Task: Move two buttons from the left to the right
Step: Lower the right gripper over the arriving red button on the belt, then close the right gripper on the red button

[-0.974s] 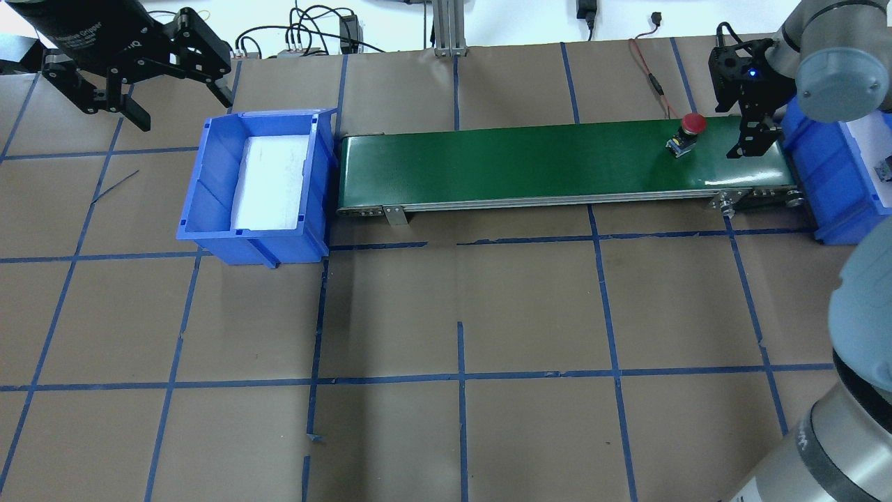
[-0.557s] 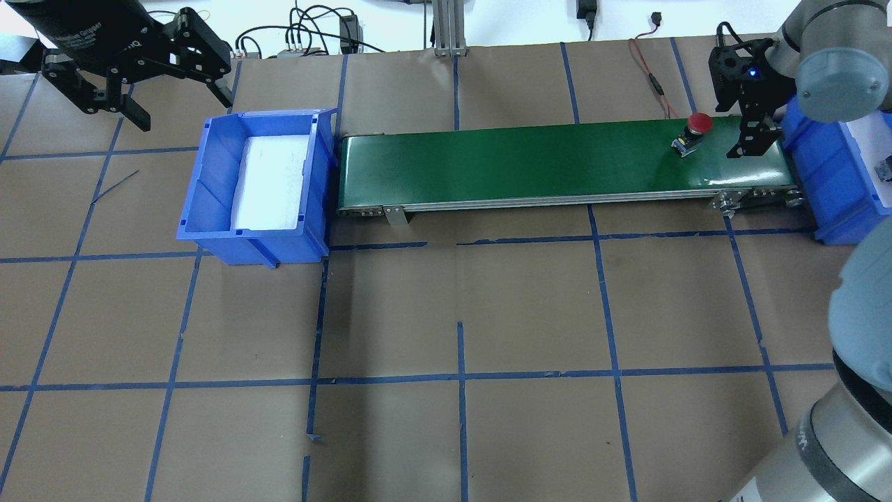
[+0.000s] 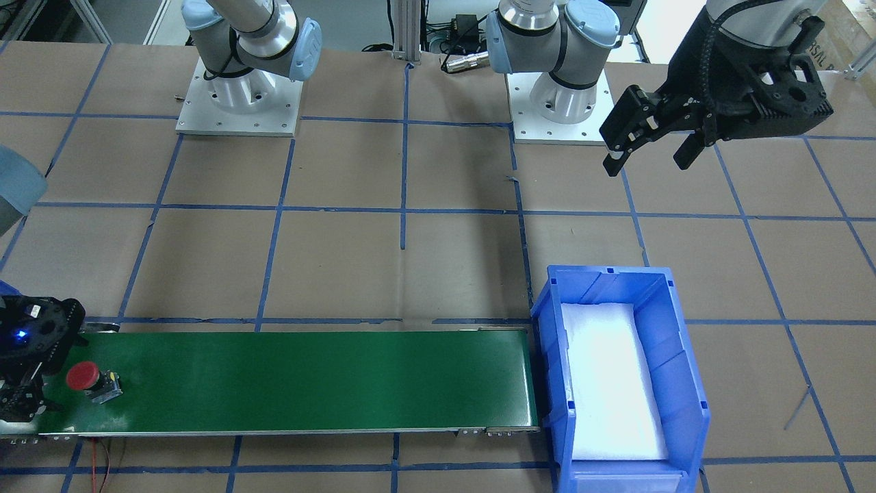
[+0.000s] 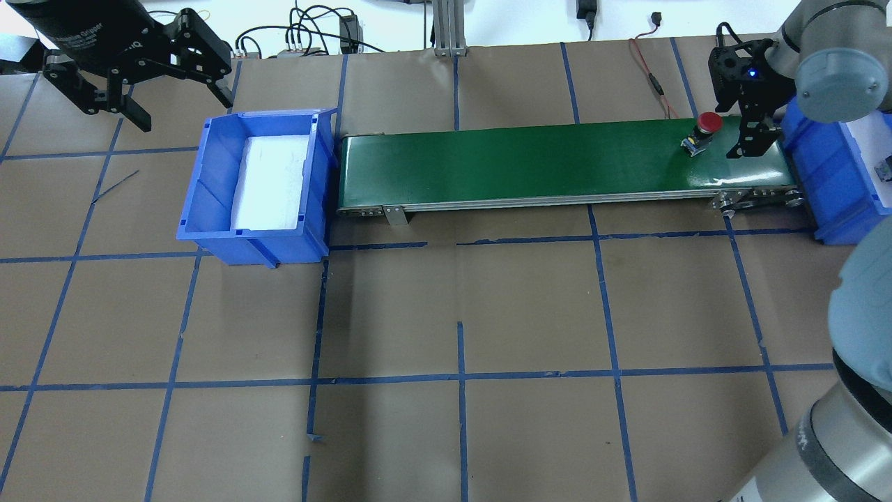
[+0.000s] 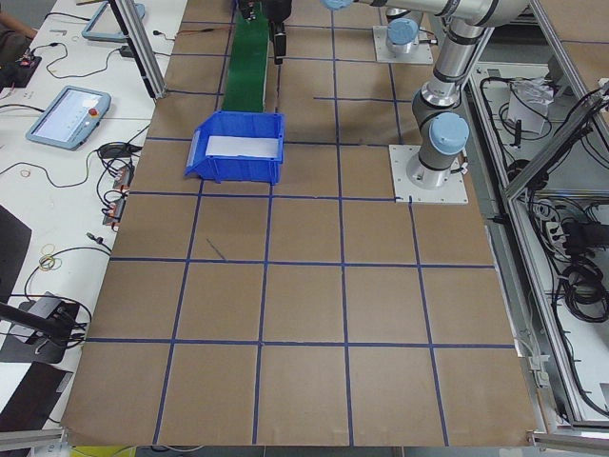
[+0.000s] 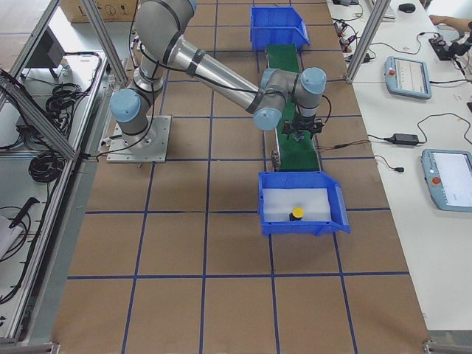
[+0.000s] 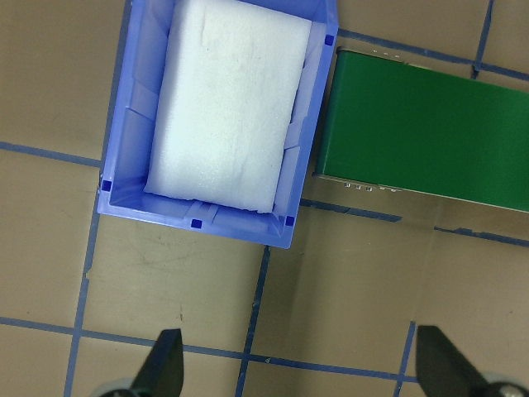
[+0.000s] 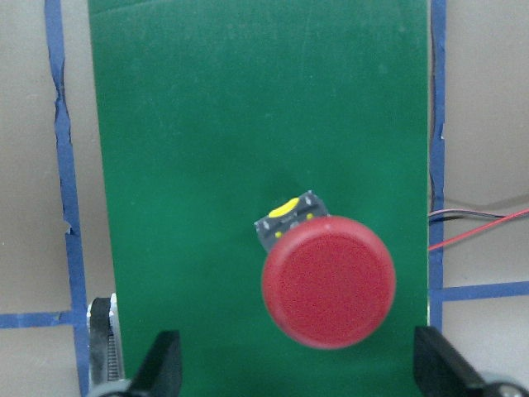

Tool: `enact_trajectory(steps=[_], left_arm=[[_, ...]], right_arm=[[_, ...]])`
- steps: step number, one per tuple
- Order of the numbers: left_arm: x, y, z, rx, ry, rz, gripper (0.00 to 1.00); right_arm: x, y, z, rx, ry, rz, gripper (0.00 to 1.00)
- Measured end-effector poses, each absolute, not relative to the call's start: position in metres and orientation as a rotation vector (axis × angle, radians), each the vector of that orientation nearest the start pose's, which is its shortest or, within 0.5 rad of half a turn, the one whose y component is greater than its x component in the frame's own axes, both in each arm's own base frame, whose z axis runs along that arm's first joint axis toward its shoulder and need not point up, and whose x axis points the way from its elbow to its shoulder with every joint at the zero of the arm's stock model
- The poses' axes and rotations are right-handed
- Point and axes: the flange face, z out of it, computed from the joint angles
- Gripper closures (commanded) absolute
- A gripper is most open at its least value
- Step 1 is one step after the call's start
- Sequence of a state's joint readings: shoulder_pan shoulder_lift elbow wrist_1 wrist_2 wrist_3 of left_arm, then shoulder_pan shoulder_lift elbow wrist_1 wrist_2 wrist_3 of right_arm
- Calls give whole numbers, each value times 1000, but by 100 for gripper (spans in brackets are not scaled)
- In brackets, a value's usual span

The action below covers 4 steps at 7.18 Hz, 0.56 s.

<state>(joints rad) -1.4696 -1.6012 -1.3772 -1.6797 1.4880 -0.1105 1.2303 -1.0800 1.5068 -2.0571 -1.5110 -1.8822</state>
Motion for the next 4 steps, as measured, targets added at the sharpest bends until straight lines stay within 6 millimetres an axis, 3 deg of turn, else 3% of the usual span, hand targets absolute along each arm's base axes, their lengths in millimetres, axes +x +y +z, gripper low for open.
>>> enact_trajectory(steps=[4], left_arm=[[-90,-516,557,-337,3206,-87,0]], right_arm=[[-90,-671,281,-2207,2269,-126,2]])
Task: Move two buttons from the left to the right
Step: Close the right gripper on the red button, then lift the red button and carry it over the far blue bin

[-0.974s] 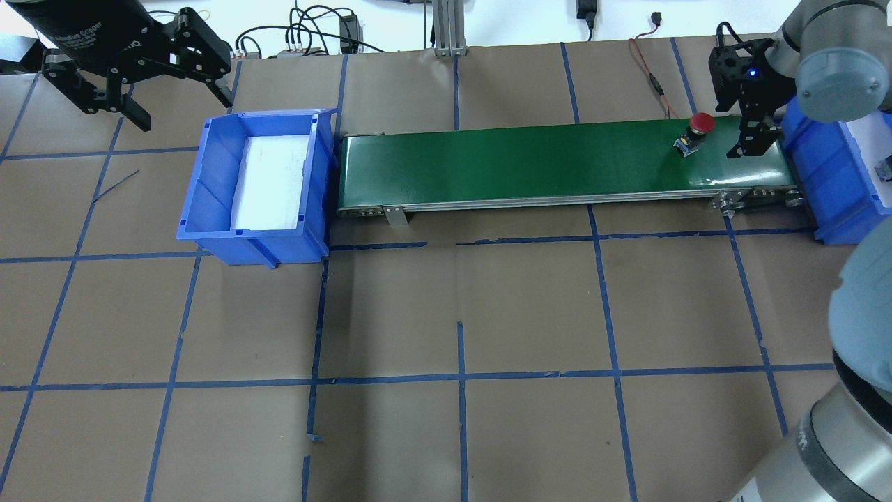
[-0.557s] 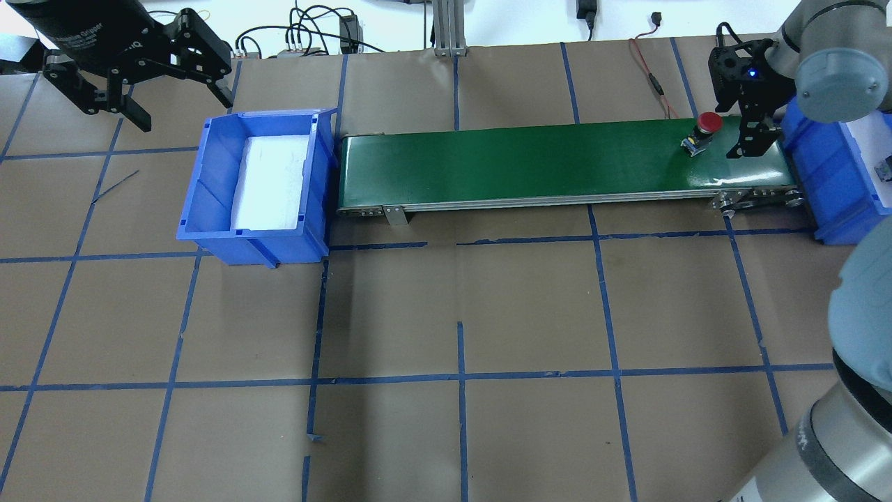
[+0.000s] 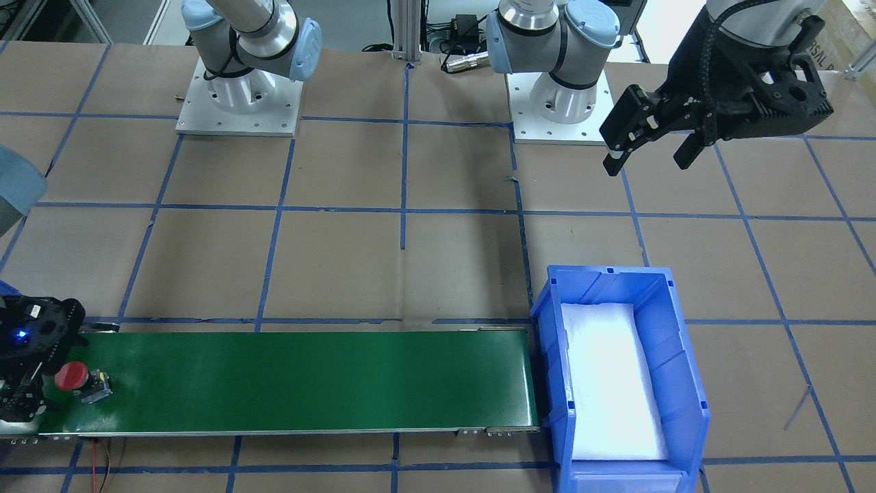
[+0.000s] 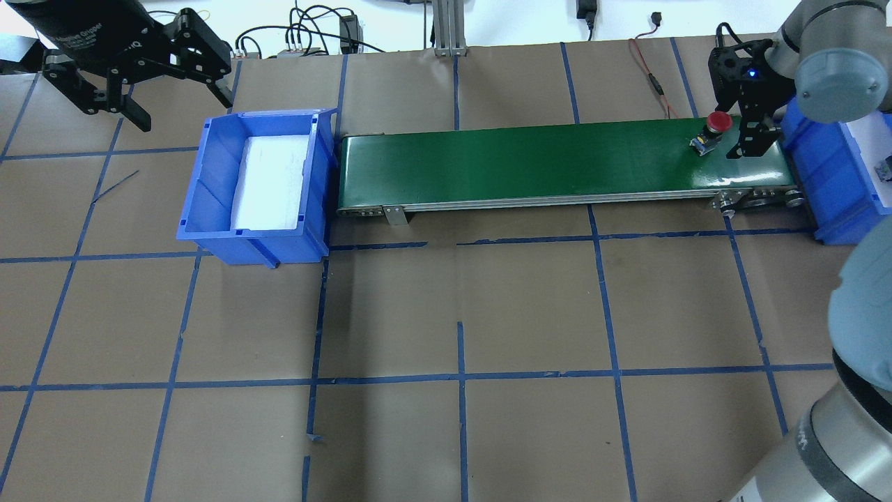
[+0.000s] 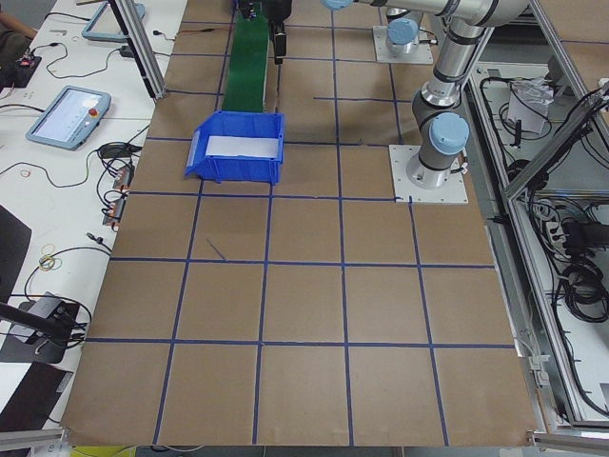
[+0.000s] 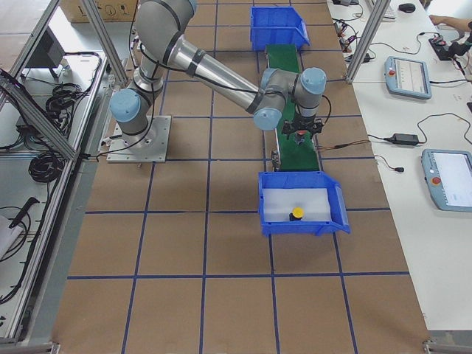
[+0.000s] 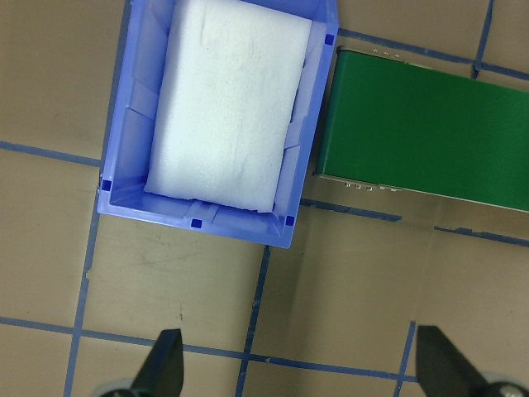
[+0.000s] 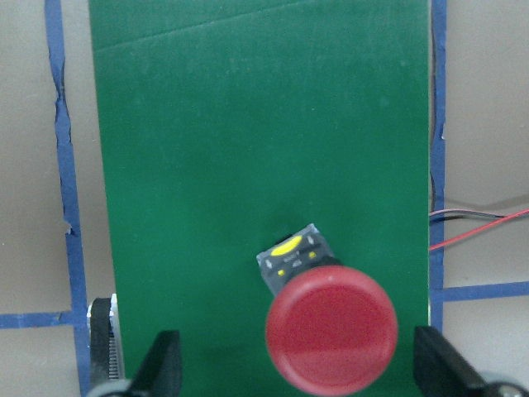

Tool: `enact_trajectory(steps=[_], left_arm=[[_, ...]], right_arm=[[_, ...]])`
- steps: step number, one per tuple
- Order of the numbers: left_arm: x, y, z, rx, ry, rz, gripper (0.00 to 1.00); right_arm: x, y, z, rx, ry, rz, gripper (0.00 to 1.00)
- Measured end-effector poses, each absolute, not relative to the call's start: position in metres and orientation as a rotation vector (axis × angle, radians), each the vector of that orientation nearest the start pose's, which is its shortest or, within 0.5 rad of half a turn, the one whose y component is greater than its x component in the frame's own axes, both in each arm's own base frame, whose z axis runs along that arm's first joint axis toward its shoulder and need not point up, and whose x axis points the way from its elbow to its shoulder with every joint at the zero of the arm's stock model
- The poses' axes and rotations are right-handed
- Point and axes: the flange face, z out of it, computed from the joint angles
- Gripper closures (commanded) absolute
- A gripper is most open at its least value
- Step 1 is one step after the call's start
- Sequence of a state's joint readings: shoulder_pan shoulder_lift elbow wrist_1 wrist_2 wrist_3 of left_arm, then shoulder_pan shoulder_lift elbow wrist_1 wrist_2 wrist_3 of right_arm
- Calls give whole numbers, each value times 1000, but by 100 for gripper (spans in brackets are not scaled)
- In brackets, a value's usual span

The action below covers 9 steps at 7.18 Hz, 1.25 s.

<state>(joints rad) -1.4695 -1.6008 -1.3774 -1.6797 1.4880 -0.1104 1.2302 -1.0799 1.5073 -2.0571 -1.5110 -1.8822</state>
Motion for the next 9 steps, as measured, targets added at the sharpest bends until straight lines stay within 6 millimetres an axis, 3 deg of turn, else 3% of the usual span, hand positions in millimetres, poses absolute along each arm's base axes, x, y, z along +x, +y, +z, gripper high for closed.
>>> enact_trajectory(steps=[2,5,6,9], left_arm=[[-89,-517,557,-338,3206,-87,0],[-89,-517,557,-339,3206,-86,0],[-89,-517,557,-339,3206,-87,0],[-89,-517,557,-339,3205,-86,0]], right_arm=[[-90,-671,282,-2208,2269,-126,14],[-91,-672,282,-2213,2270,-123,85],[-92,-672,283,-2217,2272,-115,92],[-101,-672,290,-2259,2314,-28,93]])
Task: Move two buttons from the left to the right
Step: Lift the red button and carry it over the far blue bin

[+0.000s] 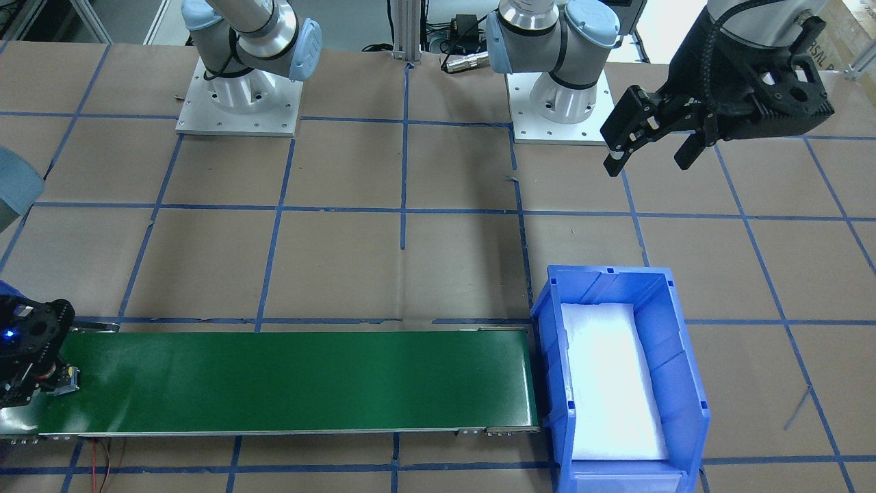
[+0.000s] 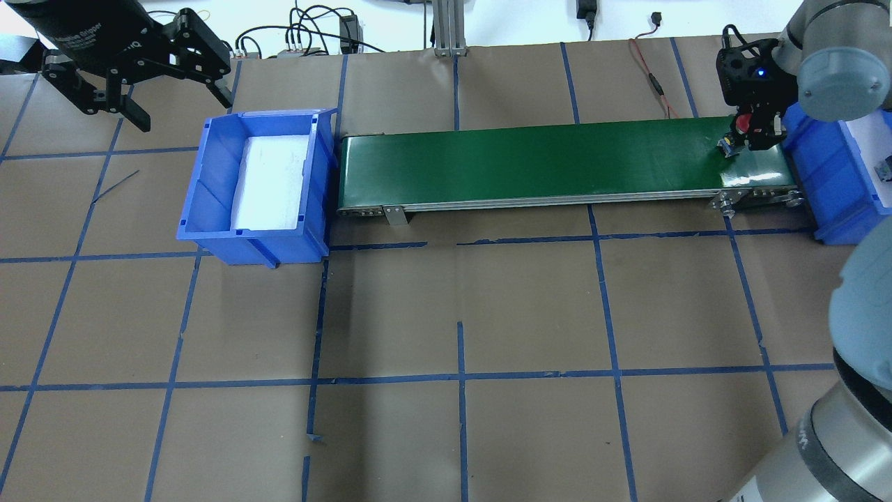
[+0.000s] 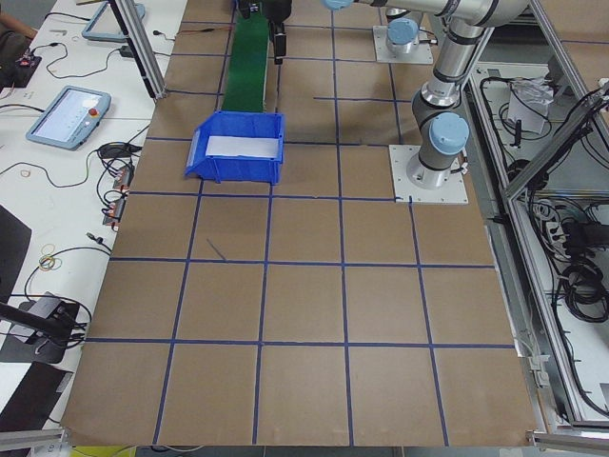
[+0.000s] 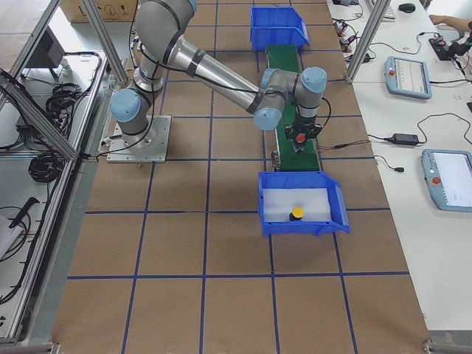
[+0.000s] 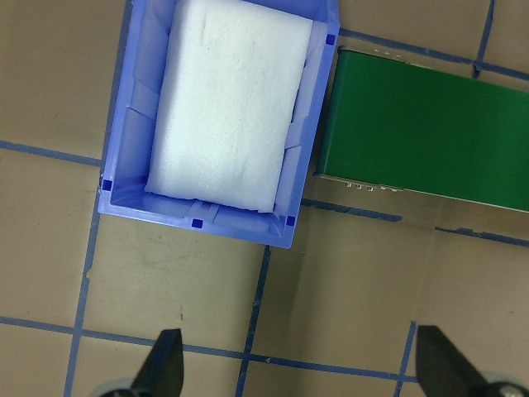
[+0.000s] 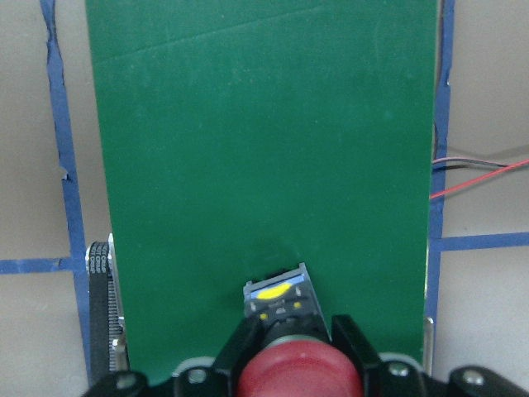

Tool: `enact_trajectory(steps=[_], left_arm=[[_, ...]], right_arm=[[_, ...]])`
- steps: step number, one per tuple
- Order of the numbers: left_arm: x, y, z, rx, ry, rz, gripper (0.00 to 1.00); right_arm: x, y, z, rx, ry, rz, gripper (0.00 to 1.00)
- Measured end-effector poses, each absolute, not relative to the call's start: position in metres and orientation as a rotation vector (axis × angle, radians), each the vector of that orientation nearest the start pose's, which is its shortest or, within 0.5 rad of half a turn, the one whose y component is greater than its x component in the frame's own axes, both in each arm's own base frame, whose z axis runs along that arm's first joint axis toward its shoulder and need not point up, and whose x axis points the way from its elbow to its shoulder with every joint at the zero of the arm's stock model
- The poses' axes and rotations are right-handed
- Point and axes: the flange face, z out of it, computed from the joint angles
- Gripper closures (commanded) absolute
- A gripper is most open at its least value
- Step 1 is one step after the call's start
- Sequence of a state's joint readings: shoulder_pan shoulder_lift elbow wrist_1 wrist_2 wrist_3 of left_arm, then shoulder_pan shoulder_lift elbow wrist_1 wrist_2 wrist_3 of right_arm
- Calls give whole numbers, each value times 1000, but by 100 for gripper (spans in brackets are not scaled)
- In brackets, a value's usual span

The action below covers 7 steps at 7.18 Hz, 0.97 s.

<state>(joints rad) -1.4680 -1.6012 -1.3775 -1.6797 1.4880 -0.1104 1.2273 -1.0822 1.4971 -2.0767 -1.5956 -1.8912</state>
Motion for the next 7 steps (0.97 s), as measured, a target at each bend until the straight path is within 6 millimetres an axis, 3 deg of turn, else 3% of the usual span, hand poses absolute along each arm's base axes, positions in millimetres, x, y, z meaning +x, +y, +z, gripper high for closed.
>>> enact_trajectory(steps=[2,3,5,6,7], left_arm=[[-89,-517,557,-339,3206,-87,0],[-89,-517,557,-339,3206,-87,0],[-89,-517,557,-340,3206,-86,0],[-89,-517,557,-340,3206,-87,0],[-89,-516,558,-339,3206,-88,0]], right_arm=[[-117,-679,325,-2292,2380,-31,93],[-145,-682,345,-2272,2448,-45,94],[-233,-676,357,-2144,2584,-104,94],[-276,-672,350,-2095,2613,-135,94],[-303,-670,342,-2077,2615,-157,94]])
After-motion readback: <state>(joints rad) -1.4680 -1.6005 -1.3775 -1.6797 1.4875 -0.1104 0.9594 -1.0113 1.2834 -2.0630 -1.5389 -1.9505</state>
